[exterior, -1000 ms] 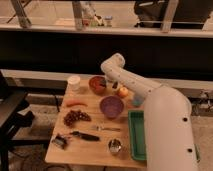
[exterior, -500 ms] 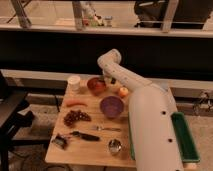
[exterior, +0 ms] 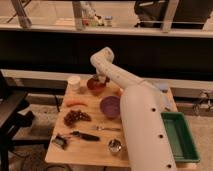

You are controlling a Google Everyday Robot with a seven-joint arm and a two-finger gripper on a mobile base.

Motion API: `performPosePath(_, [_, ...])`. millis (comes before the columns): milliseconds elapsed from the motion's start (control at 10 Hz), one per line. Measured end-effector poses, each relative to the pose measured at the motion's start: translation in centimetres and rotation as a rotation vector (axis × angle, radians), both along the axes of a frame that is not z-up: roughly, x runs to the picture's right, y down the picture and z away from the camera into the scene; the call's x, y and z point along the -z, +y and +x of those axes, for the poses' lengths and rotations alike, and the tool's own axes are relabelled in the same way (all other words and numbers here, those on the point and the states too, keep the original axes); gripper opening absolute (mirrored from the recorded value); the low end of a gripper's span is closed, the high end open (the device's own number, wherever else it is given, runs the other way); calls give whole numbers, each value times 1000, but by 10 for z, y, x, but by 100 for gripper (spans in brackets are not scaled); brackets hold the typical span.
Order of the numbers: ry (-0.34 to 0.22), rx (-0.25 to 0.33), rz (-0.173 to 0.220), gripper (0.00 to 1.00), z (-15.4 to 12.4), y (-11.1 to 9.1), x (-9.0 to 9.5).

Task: Wipe red bowl with eraser

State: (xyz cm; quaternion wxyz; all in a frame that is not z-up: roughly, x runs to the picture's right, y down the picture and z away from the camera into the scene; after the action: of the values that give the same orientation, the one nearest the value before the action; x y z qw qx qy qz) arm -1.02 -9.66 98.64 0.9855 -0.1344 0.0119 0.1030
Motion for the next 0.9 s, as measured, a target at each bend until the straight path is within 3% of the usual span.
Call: performPosePath(900, [-66, 67, -10, 0, -30, 24, 17])
